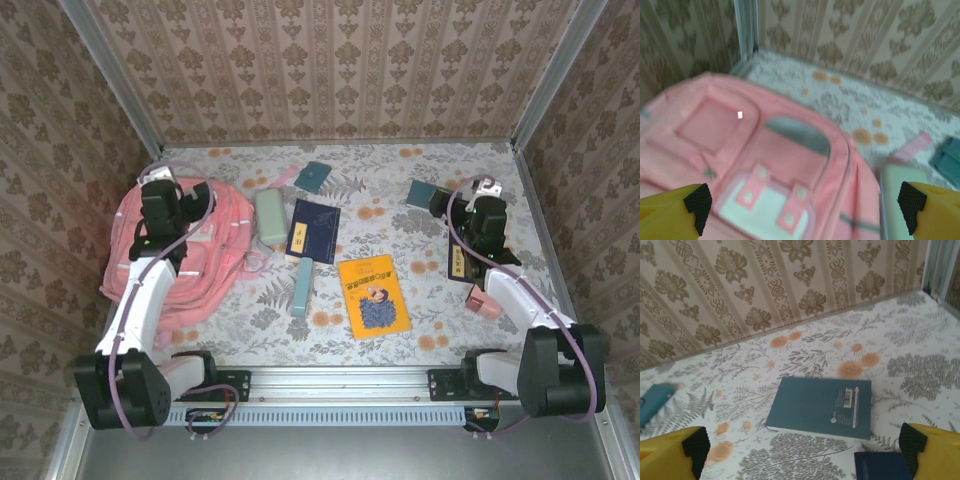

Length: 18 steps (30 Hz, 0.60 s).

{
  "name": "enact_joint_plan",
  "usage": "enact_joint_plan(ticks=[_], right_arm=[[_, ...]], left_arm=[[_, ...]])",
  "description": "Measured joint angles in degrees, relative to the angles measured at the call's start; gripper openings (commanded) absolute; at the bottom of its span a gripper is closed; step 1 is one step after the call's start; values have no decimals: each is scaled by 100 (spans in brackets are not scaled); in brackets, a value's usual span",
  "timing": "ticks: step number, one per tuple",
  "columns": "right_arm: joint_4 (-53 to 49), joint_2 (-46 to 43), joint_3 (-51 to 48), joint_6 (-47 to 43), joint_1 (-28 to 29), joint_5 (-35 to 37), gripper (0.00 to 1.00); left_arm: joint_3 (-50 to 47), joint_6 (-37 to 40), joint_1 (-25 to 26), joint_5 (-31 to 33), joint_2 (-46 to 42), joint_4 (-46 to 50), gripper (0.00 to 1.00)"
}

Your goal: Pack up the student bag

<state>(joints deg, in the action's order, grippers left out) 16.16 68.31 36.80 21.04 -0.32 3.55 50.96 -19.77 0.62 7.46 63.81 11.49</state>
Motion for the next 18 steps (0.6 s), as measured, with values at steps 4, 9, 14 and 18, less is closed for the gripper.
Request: enact_joint_plan(ticks=[4, 9, 14, 18], right_arm=[[-551, -39, 216, 387, 208, -269, 100], [-1182, -133, 439, 348, 1272, -269, 100], [-1617, -146, 688, 245, 2232, -155, 100], [-1893, -146, 866, 186, 2765, 15, 100]], left_arm=[[-304, -470, 4, -269, -321, 756, 99], [-413, -623, 4, -616, -380, 1226, 88], [-238, -422, 74, -933, 184, 1255, 71], [83, -109, 164, -1032, 1064, 1233, 72]])
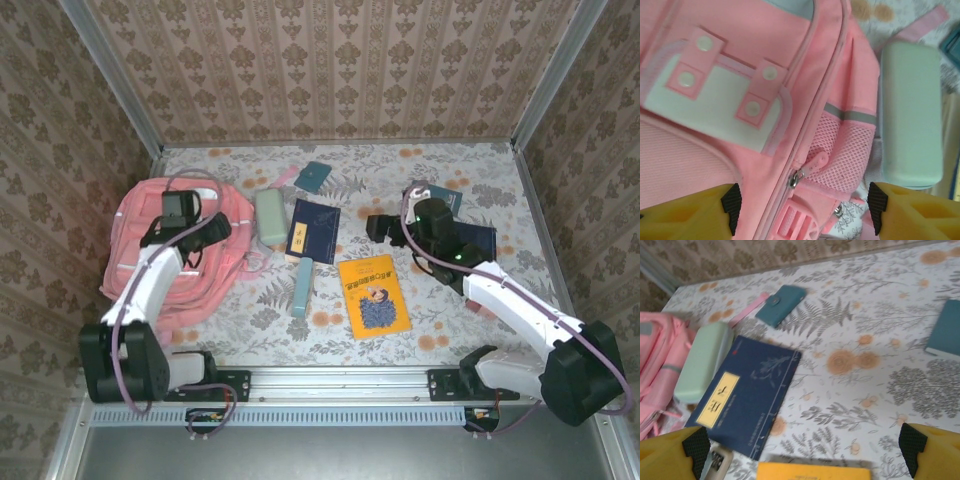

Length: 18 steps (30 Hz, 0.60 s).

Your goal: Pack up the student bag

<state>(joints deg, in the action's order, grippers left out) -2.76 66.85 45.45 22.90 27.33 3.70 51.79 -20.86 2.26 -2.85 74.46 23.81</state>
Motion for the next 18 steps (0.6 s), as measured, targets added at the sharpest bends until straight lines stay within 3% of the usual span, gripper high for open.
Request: enact_joint_plan(ticks=[10, 18], right_arm=[[-442, 188, 470, -42, 1027, 295, 100], [-660, 581, 560, -42, 1346, 354, 100]], left_arm=[[782, 566, 48, 33, 1764, 22, 73], [1368, 774, 286, 275, 2603, 57, 67]])
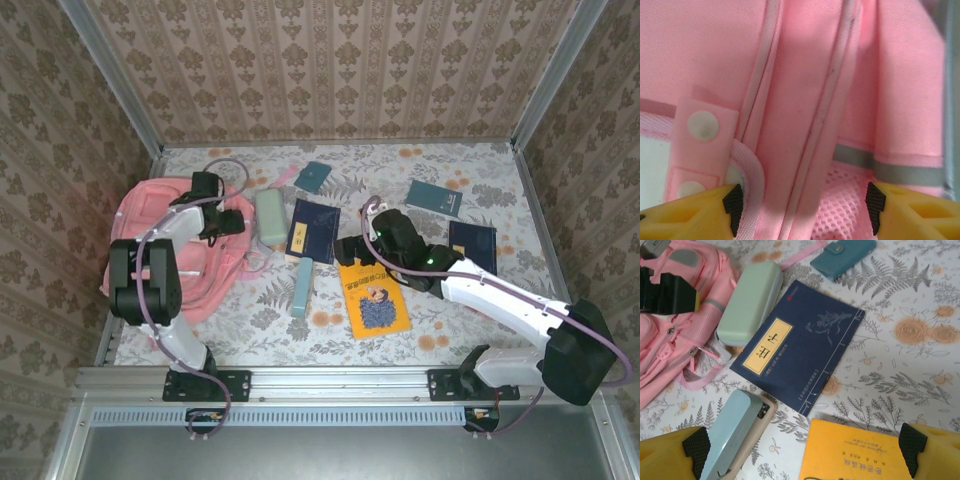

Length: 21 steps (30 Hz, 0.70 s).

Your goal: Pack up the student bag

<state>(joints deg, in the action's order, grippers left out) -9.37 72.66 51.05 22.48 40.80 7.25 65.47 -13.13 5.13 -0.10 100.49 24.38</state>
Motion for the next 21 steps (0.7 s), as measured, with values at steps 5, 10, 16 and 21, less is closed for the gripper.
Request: enact_joint_plan(ticks=[5, 10, 16, 21], right_arm=[[-68, 149, 190, 0, 4, 37, 100], [-120, 229, 323, -2, 4, 179, 100], [-227, 470, 407, -22, 17, 195, 100], [-332, 737, 568, -105, 208, 186, 100]], left_arm=[[407, 59, 127, -61, 280, 92, 63], [667, 72, 734, -63, 509, 98, 62], [1080, -55, 1515, -319, 855, -7, 62], [1204, -181, 1869, -645, 940, -107, 62]])
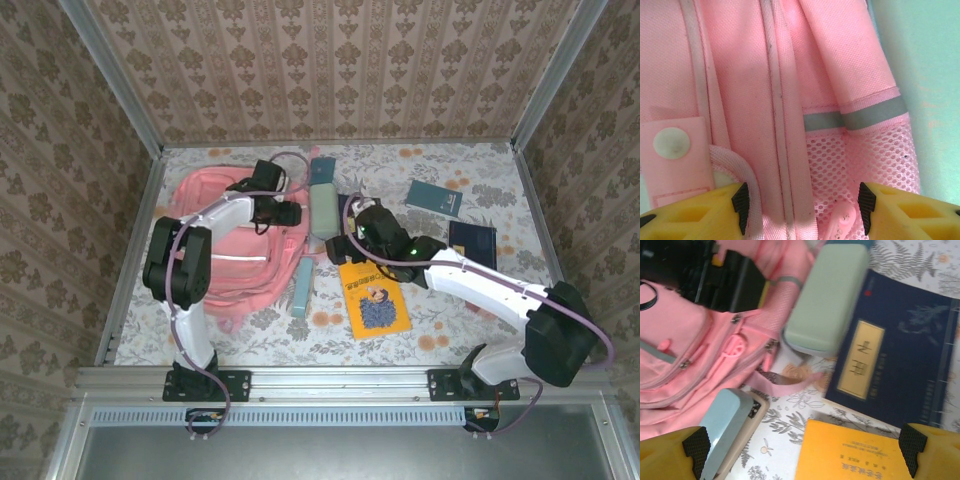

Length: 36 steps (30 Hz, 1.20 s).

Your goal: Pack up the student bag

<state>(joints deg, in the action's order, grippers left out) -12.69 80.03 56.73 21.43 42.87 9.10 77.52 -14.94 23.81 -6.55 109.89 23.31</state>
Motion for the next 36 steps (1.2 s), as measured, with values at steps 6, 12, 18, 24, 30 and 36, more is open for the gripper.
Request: enact_joint_plan(ticks=[6, 12, 18, 24, 30, 36], right_arm=[[-4, 245, 44, -2, 122, -2, 100], [-39, 254, 46, -2, 122, -4, 100], [-98, 380, 48, 22, 385, 50, 100], [-219, 852, 247, 138, 977, 297, 100], [-457, 1445, 855, 282, 1362, 715, 100], [-671, 2028, 1414, 411, 1622, 1073, 100]], left_arm=[[234, -94, 273, -151, 157, 57, 63], [466, -179, 662, -205, 286, 111, 71], [7, -575, 592, -39, -328, 289, 77], [-1163, -1237, 273, 549, -1912, 732, 78], [-2273, -2317, 289, 1036, -3324, 1445, 78], [-3279, -3567, 315, 1097, -4621, 2048, 72]])
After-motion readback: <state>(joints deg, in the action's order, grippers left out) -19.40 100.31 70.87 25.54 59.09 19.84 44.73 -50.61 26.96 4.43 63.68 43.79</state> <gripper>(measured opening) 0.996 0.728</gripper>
